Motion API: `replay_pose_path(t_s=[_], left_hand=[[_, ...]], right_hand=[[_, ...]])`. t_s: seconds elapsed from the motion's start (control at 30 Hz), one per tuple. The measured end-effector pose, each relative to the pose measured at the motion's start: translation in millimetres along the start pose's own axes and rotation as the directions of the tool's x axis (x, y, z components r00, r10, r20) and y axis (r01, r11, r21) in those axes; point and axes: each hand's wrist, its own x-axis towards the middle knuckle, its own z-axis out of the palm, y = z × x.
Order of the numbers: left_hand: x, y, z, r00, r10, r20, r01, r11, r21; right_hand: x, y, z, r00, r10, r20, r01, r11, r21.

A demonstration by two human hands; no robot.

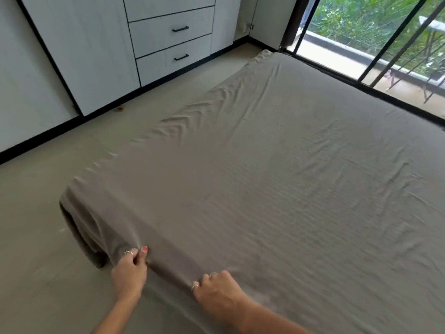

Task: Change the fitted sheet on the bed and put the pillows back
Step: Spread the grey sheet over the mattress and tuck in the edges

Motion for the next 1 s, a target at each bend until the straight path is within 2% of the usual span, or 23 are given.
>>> replay_pose_path(t_s=[0.1,0.23,0.33,0.4,0.47,0.6,0.7,0.77,0.87,1.0], left_hand=[[33,-22,-5,0.995,-0.068,0.068,0.069,0.997,-0.014],[107,-26,-33,0.987,-0.161,-0.006,0.161,0.986,-0.053],[135,15,-67,0.974,-0.216,-0.072,0.208,0.973,-0.096],[152,38,-80,0.957,-0.269,-0.108,0.253,0.958,-0.136],[171,46,-85,0.945,-0.315,-0.088,0.297,0.940,-0.169],[215,49,-81,0.931,-0.348,-0.106,0.322,0.923,-0.209],[251,32,-69,0.947,-0.278,-0.160,0.268,0.960,-0.077],[275,12,-57,0.962,-0.237,-0.138,0.241,0.970,0.014],[260,41,-62,0.970,-0.209,-0.124,0.223,0.968,0.115],[239,51,-84,0.991,-0.093,-0.095,0.114,0.959,0.260]], right_hand=[[10,0,-15,1.000,-0.025,0.001,0.025,0.999,-0.047],[62,8,-48,0.998,-0.036,-0.043,0.035,0.999,-0.029],[118,13,-76,0.986,0.030,-0.166,-0.038,0.998,-0.045],[155,13,-94,0.964,0.062,-0.257,-0.042,0.995,0.086],[185,11,-105,0.933,0.091,-0.347,-0.042,0.989,0.144],[228,7,-118,0.943,0.111,-0.312,-0.043,0.975,0.217],[241,6,-121,0.954,0.137,-0.266,-0.058,0.957,0.284],[241,4,-123,0.957,0.142,-0.254,-0.057,0.948,0.313],[238,1,-129,0.966,0.150,-0.209,-0.077,0.944,0.320],[236,-10,-133,0.974,0.124,-0.191,-0.075,0.966,0.247]])
